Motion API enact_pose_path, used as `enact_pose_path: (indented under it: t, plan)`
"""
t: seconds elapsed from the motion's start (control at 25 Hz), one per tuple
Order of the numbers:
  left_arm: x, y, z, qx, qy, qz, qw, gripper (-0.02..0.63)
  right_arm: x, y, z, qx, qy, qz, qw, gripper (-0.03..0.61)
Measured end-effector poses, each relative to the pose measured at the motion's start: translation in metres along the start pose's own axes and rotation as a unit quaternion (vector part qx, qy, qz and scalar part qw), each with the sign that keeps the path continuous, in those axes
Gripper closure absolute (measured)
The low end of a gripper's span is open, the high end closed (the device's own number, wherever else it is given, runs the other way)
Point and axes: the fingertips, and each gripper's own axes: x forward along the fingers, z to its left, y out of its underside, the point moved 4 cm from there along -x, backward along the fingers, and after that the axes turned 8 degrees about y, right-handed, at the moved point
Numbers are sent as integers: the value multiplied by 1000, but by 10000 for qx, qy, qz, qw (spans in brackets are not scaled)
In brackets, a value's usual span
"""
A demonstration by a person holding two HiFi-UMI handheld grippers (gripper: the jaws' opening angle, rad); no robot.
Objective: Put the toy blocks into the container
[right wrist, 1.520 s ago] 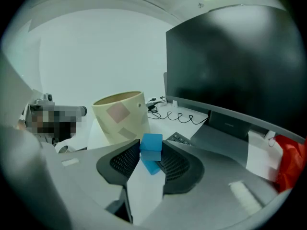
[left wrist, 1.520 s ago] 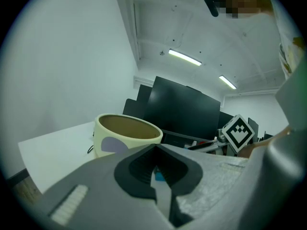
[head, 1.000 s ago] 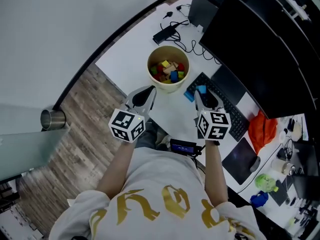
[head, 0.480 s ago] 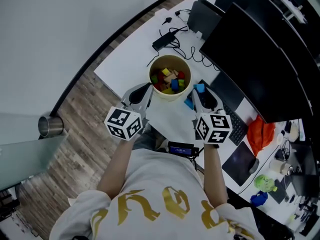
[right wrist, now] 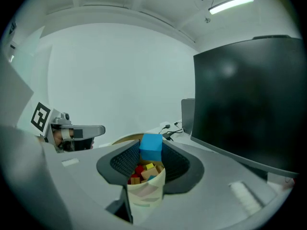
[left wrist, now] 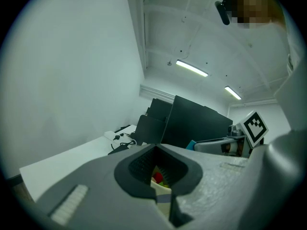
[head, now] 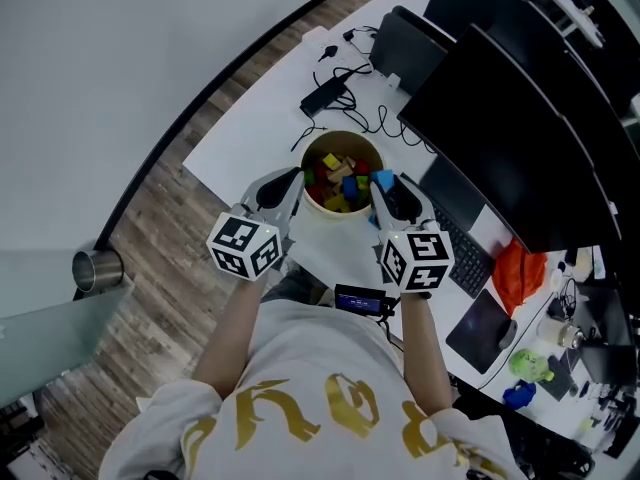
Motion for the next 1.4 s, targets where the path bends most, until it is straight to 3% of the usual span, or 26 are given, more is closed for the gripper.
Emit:
enact_pose_path:
  t: [0.6, 1.32, 1.4]
  plan:
    - [29, 6, 34, -3, 546, 406, 9977, 604, 46, -10, 31, -530, -239, 268, 9979, 407]
    - [42, 4, 48, -45, 683, 485, 9965, 604, 72, -20, 47, -1166, -277, 543, 9913, 408]
    - [42, 5, 48, -44, 661, 484, 9966, 604, 72, -21, 48, -1126, -291, 483, 9920, 385]
